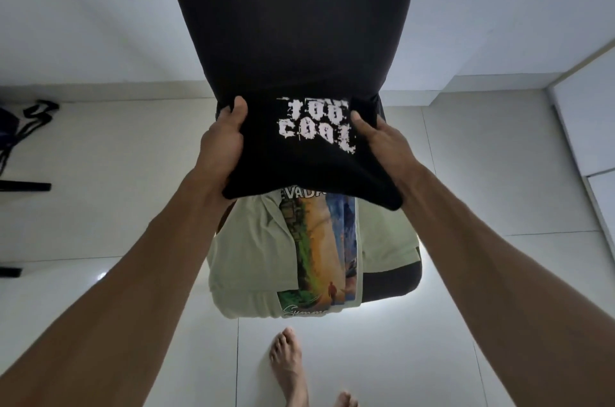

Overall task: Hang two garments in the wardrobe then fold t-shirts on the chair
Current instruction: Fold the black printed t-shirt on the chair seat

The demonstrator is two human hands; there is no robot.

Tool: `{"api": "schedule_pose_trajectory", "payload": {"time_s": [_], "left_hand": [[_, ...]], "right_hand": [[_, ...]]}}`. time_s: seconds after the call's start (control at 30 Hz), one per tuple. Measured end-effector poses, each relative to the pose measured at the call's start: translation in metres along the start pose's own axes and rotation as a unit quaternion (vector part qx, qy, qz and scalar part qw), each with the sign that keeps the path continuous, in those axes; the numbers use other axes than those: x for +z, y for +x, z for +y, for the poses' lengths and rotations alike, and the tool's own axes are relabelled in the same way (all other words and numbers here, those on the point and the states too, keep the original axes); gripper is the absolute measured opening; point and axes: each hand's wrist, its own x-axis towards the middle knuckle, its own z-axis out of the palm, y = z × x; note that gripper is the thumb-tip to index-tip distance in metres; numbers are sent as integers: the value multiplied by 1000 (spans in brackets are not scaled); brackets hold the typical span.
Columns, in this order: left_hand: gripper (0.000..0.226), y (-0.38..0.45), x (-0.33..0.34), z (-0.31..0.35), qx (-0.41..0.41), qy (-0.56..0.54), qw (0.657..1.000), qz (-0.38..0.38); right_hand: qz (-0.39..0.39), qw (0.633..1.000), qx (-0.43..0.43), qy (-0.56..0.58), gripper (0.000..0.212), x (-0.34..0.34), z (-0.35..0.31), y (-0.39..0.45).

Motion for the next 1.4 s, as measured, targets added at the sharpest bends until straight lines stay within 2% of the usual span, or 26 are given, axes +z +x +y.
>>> {"api": "schedule_pose_trajectory", "payload": {"time_s": [0.07, 0.13, 0.23, 0.37, 0.47, 0.53, 0.67, 0.77, 0.83, 0.9, 1.0, 1.13, 1.23, 1.4], "left_hand": [[49, 3, 16, -6, 16, 7, 1000, -21], [33, 0, 21, -24, -3, 33, 999, -27], [29, -5, 19, -56, 1, 68, 998, -18], [32, -16, 13, -114, -100, 64, 992, -40], [31, -28, 7, -147, -137, 95, 985, -44], [28, -36, 5, -162, -159, 132, 978, -43], [33, -50, -1, -177, -140, 202, 969, 5], [30, -55, -4, -183, -171, 239, 956, -16], [35, -54, -2, -181, -160, 286, 945, -20], [44, -48, 5, -171, -135, 318, 938, 6], [40, -36, 19, -153, -114, 307, 944, 48], [26, -8, 31, -135, -78, 273, 954, 100], [19, 19, 38, -123, -54, 256, 959, 112], [30, 76, 44, -107, -45, 175, 976, 124]], "right_hand": [[-4, 1000, 2, -10, 25, -4, -2, 4], [-11, 999, 13, -44, 19, -11, 5, 5], [-1, 993, 44, -107, 16, -22, 32, 3], [35, 981, 147, -121, 22, -30, 88, -1], [45, 968, 173, -174, 27, -31, 122, -12], [50, 956, 157, -245, 28, -32, 137, -22], [82, 939, 100, -320, 29, -36, 154, -39], [64, 916, 113, -378, 25, -37, 160, -46], [72, 907, 108, -400, 24, -38, 161, -46], [93, 899, 84, -418, 22, -36, 156, -42], [112, 900, 45, -420, 25, -28, 146, -29], [129, 920, 68, -365, 28, -19, 135, 0], [149, 937, 85, -306, 28, -14, 120, 28], [179, 948, 97, -245, 32, -7, 90, 83]]}}
